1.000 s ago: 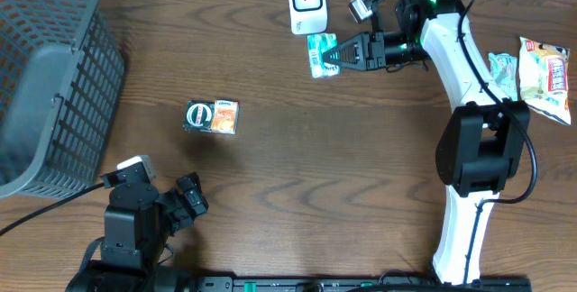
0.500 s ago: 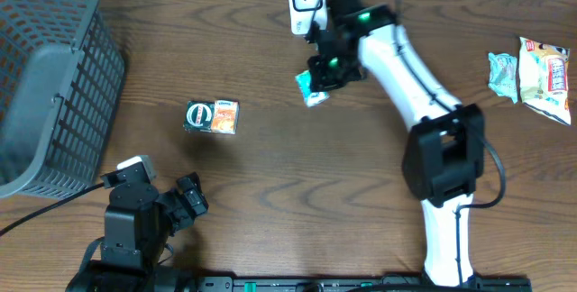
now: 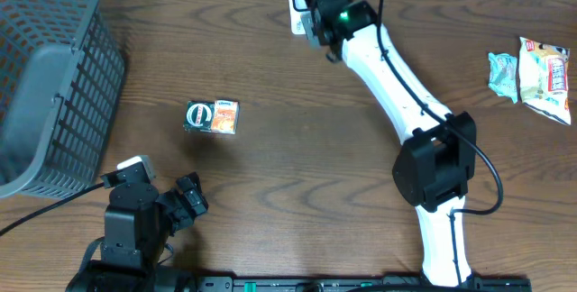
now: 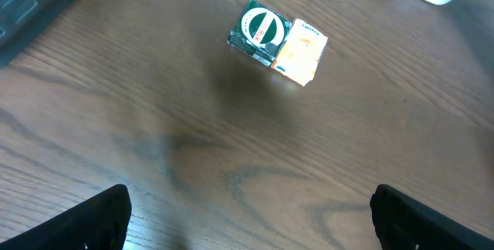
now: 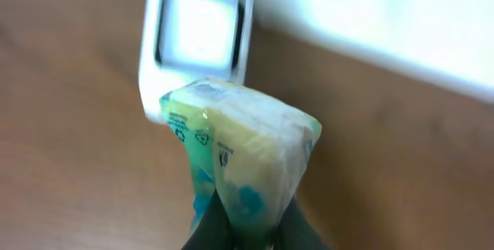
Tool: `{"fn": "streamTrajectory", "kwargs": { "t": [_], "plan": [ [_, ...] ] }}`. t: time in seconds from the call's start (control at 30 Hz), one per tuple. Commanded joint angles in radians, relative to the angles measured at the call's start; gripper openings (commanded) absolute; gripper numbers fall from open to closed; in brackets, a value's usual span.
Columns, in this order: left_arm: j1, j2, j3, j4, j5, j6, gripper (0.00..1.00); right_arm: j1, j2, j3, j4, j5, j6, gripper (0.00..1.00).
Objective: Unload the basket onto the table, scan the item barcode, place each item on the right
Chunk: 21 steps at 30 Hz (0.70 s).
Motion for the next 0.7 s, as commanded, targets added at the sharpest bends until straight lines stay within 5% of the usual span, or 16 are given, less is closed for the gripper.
{"fn": "streamTrajectory", "kwargs": {
  "t": [0.0,0.3,0.67],
  "plan": [
    [0.002,-0.005,0.002,-0.002,-0.003,0.002,0.98,-0.008,-0.005,0.034,0.119,0.024,-0.130,0.01],
    [0.002,-0.005,0.002,-0.002,-0.003,0.002,0.98,-0.008,0.106,0.034,0.491,0.022,-0.426,0.01],
    [0.002,-0.005,0.002,-0.002,-0.003,0.002,0.98,-0.009,0.237,0.034,0.561,-0.016,-0.786,0.01]
  ]
}}
